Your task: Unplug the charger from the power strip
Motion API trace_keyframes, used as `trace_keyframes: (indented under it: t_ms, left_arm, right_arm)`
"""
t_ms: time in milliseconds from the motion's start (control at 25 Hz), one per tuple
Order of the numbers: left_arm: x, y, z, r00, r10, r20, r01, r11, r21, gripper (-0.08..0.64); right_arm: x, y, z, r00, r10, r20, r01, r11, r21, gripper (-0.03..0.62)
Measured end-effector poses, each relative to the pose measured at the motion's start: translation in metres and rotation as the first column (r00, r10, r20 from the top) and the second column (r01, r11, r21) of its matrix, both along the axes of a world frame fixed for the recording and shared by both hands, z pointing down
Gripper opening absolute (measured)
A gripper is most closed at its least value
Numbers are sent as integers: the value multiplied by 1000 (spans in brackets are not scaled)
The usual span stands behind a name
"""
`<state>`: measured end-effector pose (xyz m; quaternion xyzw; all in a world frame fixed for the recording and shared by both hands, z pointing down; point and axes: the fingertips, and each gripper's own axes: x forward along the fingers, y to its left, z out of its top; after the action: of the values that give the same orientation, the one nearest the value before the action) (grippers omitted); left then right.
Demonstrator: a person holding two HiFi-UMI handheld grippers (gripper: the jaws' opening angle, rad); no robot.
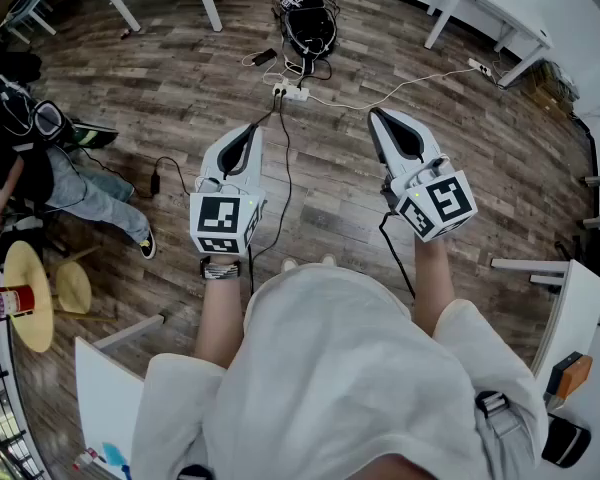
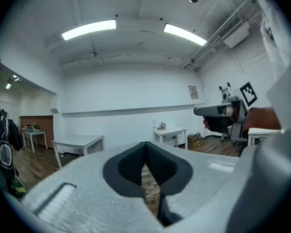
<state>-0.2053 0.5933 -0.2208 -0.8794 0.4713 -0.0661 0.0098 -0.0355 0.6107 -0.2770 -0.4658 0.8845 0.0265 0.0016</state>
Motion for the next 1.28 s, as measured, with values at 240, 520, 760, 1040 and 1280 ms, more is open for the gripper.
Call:
trace_keyframes:
  t_ms: [240, 520, 760, 1040, 1280]
  left_arm:
    - [7, -2, 0, 1000, -5, 4, 5, 1000, -3, 3]
    - [19, 1, 1, 1000, -8, 8, 8, 1000, -8, 3]
    - [36, 1, 6, 999, -21, 25, 21, 1000, -14, 3]
    - [58, 4, 7, 999, -38, 32, 38, 999, -14, 3]
    - [66, -6, 20, 999, -49, 20, 50, 997, -56, 3]
  right_arm:
    - [7, -4, -1, 1000, 18, 10, -18, 1000, -8, 2]
    - [18, 0, -3, 1000, -3, 29, 3, 1000, 0, 2]
    - [35, 2, 1, 1000, -30, 7, 30, 999, -16, 2]
    - [57, 3, 11, 998, -67, 20, 68, 997, -34, 2]
    - [63, -8, 26, 997, -78, 24, 79, 995, -54, 2]
